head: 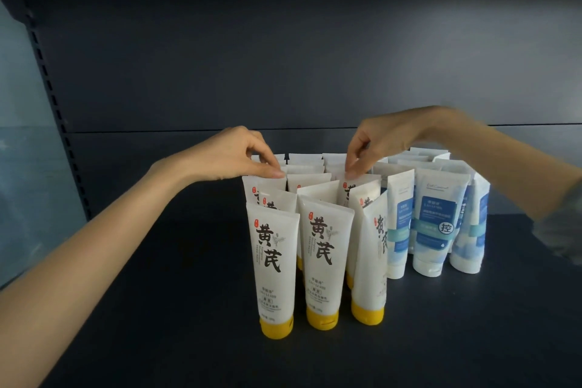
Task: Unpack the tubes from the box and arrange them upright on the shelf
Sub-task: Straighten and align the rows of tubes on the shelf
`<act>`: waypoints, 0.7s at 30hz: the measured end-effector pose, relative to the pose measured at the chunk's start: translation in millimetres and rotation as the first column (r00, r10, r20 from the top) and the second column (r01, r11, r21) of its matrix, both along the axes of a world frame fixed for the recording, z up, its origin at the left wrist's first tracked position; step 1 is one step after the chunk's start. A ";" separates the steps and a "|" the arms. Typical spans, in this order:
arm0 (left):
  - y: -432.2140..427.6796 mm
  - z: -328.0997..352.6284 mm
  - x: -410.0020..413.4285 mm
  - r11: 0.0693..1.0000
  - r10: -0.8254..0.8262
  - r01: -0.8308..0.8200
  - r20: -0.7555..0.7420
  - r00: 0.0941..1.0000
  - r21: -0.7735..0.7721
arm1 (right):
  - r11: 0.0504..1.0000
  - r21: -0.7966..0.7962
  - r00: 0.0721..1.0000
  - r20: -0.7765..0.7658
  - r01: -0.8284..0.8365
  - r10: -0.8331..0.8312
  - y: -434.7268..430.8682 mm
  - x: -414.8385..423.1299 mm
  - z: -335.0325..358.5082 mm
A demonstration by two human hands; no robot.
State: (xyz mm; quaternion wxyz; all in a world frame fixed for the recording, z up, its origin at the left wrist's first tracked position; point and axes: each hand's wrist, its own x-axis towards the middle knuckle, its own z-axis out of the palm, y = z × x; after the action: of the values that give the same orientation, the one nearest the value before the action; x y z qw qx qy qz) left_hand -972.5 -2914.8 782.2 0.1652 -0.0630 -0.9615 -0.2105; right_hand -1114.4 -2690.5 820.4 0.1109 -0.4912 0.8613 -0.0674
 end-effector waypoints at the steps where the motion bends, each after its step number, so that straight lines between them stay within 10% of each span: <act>1: 2.9 -1.1 -3.0 1.000 -0.006 0.006 0.006 1.000 -0.012 | 1.000 0.012 1.000 -0.006 0.002 -0.002 1.1 -0.6 -1.3; 21: 8.0 -11.8 -18.9 0.999 -0.003 0.003 -0.005 1.000 -0.049 | 0.964 -0.254 0.997 -0.010 -0.077 0.077 5.8 -6.5 -22.3</act>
State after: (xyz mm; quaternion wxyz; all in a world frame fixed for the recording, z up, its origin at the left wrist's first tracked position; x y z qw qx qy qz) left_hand -991.4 -2906.8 770.4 0.1657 -0.0691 -0.9658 -0.1870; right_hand -1121.0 -2684.7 798.1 0.0498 -0.5346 0.8258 -0.1727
